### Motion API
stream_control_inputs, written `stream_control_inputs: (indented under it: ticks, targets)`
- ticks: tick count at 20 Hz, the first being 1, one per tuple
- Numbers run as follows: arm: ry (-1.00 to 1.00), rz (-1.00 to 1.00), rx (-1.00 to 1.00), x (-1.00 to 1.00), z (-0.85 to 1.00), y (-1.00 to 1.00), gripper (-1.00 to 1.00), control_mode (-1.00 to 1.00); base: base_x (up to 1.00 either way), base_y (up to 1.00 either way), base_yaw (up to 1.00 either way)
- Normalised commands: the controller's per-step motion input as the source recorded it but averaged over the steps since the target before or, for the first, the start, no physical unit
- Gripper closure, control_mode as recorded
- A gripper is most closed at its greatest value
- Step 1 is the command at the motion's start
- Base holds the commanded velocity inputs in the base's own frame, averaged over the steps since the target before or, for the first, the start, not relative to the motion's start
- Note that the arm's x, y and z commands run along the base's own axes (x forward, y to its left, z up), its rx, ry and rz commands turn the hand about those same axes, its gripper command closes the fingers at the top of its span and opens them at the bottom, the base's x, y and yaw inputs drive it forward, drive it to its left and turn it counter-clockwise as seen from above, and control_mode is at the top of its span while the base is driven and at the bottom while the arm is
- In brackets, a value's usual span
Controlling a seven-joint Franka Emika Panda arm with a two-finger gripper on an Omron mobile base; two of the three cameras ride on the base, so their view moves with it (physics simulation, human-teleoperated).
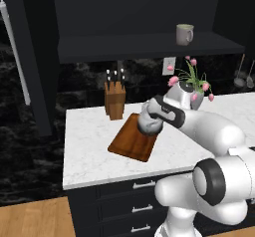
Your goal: Pick the kettle from the counter and place it on the tray. Then pick the mug from the cabinet and place it on the tray. Then close the cabinet doors.
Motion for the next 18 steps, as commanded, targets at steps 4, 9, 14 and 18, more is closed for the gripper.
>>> stream_control_inputs:
  ticks: [4,9,14,18]
  targets:
    - [0.00,-0.01,0.06,0.24,0.00,0.02,1.00,-1.00,0.00,0.00,0.00]
    - [0.00,-0.01,0.01,0.24,-0.01,0.01,1.00,-1.00,0.00,0.00,0.00]
    - [0.00,-0.05,0.00,0.16,-0.13,0.00,1.00,-1.00,0.00,0.00,0.00]
    - [0.00,-0.06,0.00,0.08,-0.19,0.00,1.00,-1.00,0.00,0.00,0.00]
